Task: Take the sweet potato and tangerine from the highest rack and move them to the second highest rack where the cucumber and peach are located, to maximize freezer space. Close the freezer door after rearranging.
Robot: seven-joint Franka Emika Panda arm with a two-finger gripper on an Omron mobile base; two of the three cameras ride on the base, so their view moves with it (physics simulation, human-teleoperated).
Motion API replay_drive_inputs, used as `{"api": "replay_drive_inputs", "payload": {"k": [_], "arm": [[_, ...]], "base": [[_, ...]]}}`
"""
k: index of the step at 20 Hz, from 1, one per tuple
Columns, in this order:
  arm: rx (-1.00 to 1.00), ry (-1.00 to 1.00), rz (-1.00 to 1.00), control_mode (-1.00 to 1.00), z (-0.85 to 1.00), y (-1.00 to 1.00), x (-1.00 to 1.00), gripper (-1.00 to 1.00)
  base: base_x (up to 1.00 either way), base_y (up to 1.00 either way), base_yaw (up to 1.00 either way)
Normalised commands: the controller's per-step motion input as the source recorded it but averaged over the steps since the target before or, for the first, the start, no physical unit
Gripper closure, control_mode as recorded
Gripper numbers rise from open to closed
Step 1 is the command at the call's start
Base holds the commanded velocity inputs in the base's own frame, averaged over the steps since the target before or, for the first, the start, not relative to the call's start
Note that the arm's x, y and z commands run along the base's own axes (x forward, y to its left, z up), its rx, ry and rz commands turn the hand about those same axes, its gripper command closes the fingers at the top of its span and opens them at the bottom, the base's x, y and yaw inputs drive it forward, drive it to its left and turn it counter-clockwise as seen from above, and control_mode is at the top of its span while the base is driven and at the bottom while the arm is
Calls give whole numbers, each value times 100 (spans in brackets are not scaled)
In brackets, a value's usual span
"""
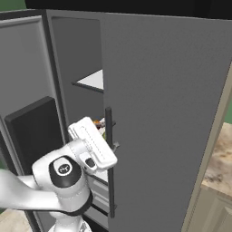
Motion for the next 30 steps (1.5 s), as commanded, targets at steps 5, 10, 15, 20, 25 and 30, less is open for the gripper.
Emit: {"api": "replay_drive_inputs", "payload": {"k": [5,10,15,20,25,30], "arm": [[73,-56,8,-100,100,32,-24,-100],[72,-57,4,-100,100,37,-20,-100],[70,-55,3,-100,98,42,-22,-100],[60,-30,4,-100,88,47,-36,-100],[17,-7,24,-100,70,29,-59,-100],[-24,2,43,-100,20,12,-72,-100]], "base": [[0,0,0],[0,0,0],[0,0,0],[0,0,0],[0,0,0],[0,0,0]]}}
